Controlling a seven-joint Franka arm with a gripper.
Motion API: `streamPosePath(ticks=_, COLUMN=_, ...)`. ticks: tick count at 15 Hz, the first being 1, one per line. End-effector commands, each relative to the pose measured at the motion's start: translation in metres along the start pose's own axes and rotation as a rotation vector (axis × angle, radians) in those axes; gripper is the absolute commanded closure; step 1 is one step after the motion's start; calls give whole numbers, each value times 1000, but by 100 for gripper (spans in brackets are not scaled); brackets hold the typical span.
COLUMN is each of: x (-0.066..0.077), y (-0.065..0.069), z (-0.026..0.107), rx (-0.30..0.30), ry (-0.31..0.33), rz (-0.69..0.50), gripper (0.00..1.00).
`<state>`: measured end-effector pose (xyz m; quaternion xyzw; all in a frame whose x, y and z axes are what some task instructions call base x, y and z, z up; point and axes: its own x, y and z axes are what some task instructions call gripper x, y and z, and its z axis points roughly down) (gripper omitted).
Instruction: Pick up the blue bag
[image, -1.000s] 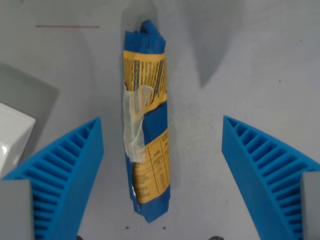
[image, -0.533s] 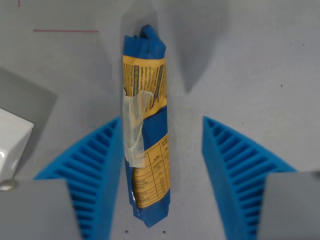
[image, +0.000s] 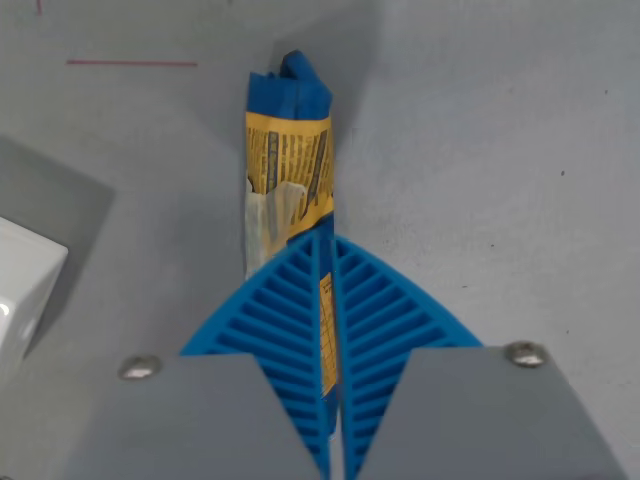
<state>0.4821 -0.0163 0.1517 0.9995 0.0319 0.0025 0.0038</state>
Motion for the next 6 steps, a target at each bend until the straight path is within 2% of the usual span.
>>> streamPosePath(ticks=1, x=-6, y=0, z=-6, rx=42, ry=103, rz=-14, gripper=100)
streamPosePath(ticks=6, x=-14, y=2, z=-30, rx=44, ry=79, rz=-13, gripper=100)
